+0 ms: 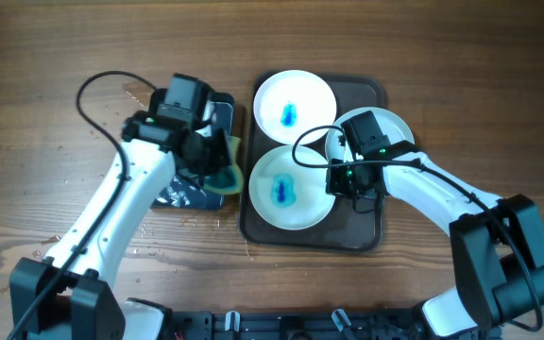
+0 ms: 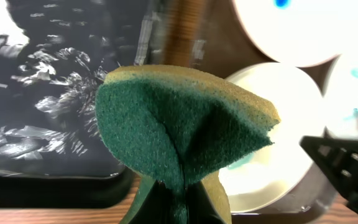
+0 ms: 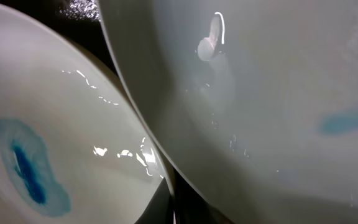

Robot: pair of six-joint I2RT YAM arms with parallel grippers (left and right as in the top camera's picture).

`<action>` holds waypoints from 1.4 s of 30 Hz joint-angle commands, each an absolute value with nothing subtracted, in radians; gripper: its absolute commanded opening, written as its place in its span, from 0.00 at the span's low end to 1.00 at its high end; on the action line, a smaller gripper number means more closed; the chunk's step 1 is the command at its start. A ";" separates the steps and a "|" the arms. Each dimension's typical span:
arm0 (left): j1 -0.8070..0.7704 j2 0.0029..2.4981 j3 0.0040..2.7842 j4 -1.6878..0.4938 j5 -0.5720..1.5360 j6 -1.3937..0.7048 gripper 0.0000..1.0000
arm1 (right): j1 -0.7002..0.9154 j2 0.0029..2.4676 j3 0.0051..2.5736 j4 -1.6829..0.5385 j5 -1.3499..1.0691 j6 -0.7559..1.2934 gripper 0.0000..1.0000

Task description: Clean dirty plates on tray and stack at the side

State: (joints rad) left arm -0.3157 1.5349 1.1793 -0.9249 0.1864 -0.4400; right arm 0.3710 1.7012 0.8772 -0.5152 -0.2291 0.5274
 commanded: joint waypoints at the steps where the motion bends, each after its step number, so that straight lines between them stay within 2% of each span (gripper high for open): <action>1: -0.400 1.528 1.164 -0.844 0.221 -0.510 0.04 | 0.372 1.724 0.874 -0.508 -0.152 0.597 0.04; 4: -0.483 1.597 1.089 -0.654 0.257 -0.533 0.04 | 0.372 1.724 0.874 -0.513 -0.154 0.558 0.04; 10: -0.595 1.852 1.080 -0.420 0.378 -0.615 0.04 | 0.372 1.724 0.874 -0.513 -0.156 0.550 0.04; 13: -0.593 1.909 1.080 -0.466 0.282 -0.645 0.04 | 0.372 1.724 0.874 -0.515 -0.157 0.549 0.04; 14: -0.591 1.909 1.081 -0.546 0.117 -0.644 0.04 | 0.372 1.724 0.874 -0.517 -0.157 0.549 0.04; 17: -0.591 1.908 1.088 -0.670 -0.125 -0.634 0.04 | 0.372 1.724 0.874 -0.517 -0.156 0.549 0.04; 19: -0.591 1.908 1.103 -0.722 -0.201 -0.633 0.04 | 0.372 1.724 0.874 -0.517 -0.156 0.549 0.04; 22: -0.591 1.908 1.132 -0.727 -0.200 -0.633 0.04 | 0.372 1.724 0.874 -0.517 -0.156 0.549 0.04; 24: -0.591 1.908 1.154 -0.695 -0.068 -0.633 0.04 | 0.372 1.724 0.874 -0.521 -0.156 0.549 0.04; 26: -0.591 1.913 1.148 -0.574 0.251 -0.638 0.04 | 0.372 1.724 0.874 -0.521 -0.156 0.548 0.04; 28: -0.605 1.925 1.143 -0.491 0.402 -0.663 0.04 | 0.372 1.724 0.874 -0.521 -0.156 0.548 0.04; 35: -0.693 2.032 1.143 -0.355 0.555 -0.686 0.04 | 0.372 1.724 0.874 -0.529 -0.157 0.524 0.04; 39: -0.698 2.033 1.143 -0.360 0.672 -0.663 0.04 | 0.372 1.724 0.874 -0.535 -0.156 0.524 0.04; 42: -0.673 2.017 1.144 -0.492 0.514 -0.659 0.04 | 0.372 1.724 0.874 -0.537 -0.157 0.524 0.04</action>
